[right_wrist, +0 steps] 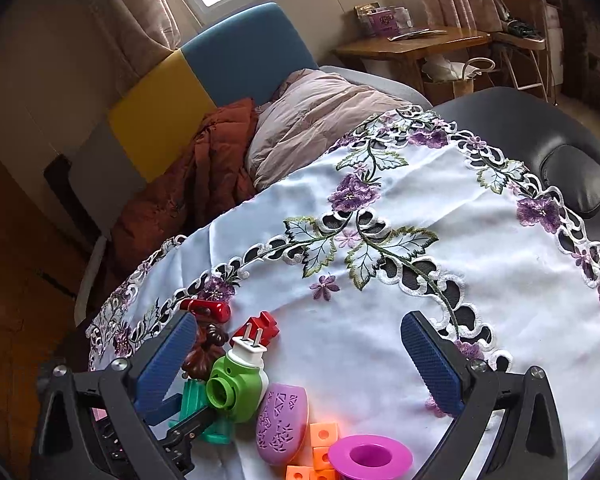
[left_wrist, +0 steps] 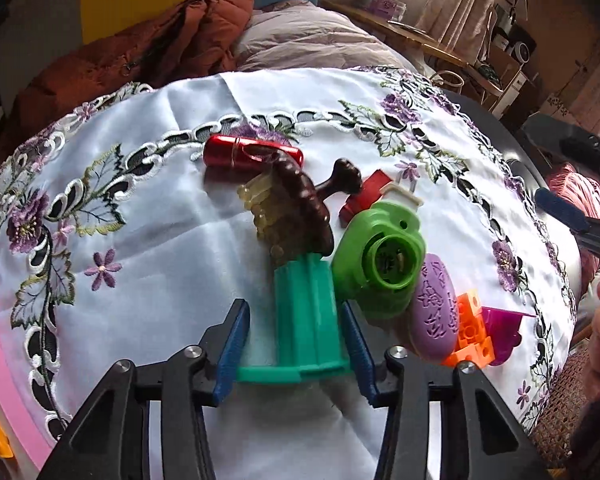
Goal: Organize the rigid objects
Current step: 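Grasp the green stand with left tool while right tool grasps red cylinder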
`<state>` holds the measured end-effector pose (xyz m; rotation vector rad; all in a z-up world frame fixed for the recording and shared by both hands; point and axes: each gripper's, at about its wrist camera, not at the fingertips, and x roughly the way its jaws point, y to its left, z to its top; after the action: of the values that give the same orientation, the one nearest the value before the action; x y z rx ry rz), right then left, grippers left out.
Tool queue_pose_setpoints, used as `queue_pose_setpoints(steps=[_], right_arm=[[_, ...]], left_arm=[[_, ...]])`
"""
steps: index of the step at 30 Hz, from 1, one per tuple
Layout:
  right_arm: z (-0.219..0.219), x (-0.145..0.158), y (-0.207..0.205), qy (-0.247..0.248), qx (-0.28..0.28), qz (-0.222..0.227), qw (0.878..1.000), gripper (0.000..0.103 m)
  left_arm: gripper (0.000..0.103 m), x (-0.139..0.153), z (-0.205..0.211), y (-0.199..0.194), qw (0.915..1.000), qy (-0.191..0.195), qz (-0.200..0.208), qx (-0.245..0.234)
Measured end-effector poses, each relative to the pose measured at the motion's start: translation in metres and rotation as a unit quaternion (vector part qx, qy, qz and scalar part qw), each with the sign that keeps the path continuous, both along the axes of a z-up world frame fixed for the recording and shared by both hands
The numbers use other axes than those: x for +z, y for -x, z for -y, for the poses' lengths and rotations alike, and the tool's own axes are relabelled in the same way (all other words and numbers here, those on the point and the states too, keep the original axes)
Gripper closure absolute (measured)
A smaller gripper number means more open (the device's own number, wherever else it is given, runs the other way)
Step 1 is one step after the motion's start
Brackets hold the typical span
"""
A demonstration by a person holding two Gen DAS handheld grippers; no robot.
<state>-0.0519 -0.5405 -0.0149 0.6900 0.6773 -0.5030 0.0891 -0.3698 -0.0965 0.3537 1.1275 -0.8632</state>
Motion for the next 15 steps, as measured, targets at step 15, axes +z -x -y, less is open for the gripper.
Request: queue_pose_setpoints(steps=[15], right_arm=[[-0.013, -0.005, -0.011, 0.028, 0.034, -0.028, 0.999, 0.0]], left_arm=[[0.073, 0.001, -0.093, 0.047, 0.9978, 0.028, 0.017, 0.058]])
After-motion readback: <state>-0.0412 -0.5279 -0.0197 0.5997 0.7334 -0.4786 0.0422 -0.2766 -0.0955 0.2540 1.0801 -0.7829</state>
